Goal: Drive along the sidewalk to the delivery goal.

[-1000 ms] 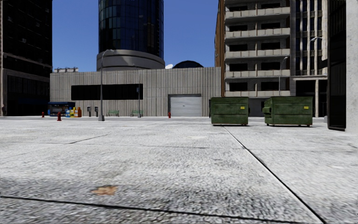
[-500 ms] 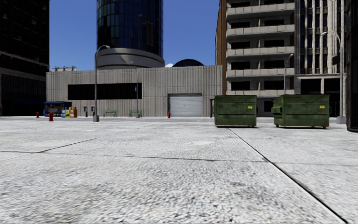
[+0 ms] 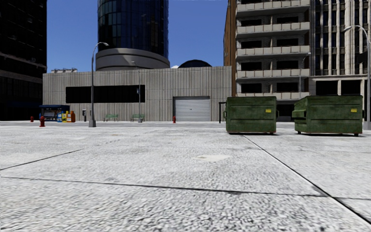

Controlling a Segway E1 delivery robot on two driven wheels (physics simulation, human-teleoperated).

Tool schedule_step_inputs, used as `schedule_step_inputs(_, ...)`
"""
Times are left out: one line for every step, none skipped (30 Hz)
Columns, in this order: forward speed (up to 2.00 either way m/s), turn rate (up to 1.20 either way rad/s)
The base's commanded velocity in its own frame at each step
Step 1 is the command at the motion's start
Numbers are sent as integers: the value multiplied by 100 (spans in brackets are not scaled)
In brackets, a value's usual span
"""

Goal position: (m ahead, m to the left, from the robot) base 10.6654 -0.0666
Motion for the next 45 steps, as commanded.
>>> schedule_step_inputs(200, 0)
schedule_step_inputs(200, 0)
schedule_step_inputs(200, 0)
schedule_step_inputs(200, 0)
schedule_step_inputs(200, 0)
schedule_step_inputs(200, 0)
schedule_step_inputs(200, 0)
schedule_step_inputs(200, 0)
schedule_step_inputs(200, 0)
schedule_step_inputs(200, 0)
schedule_step_inputs(200, 0)
schedule_step_inputs(200, 0)
schedule_step_inputs(200, 0)
schedule_step_inputs(200, 0)
schedule_step_inputs(200, 0)
schedule_step_inputs(200, 0)
schedule_step_inputs(200, 0)
schedule_step_inputs(200, 0)
schedule_step_inputs(200, 0)
schedule_step_inputs(200, 0)
schedule_step_inputs(200, 0)
schedule_step_inputs(200, 0)
schedule_step_inputs(200, 0)
schedule_step_inputs(200, 0)
schedule_step_inputs(200, 0)
schedule_step_inputs(200, 0)
schedule_step_inputs(200, 0)
schedule_step_inputs(200, 0)
schedule_step_inputs(200, 0)
schedule_step_inputs(200, 0)
schedule_step_inputs(200, 0)
schedule_step_inputs(200, 0)
schedule_step_inputs(200, 0)
schedule_step_inputs(200, 0)
schedule_step_inputs(200, 0)
schedule_step_inputs(200, 0)
schedule_step_inputs(200, 0)
schedule_step_inputs(200, 0)
schedule_step_inputs(200, 0)
schedule_step_inputs(200, 0)
schedule_step_inputs(200, 0)
schedule_step_inputs(200, 0)
schedule_step_inputs(200, 0)
schedule_step_inputs(200, 0)
schedule_step_inputs(200, 0)
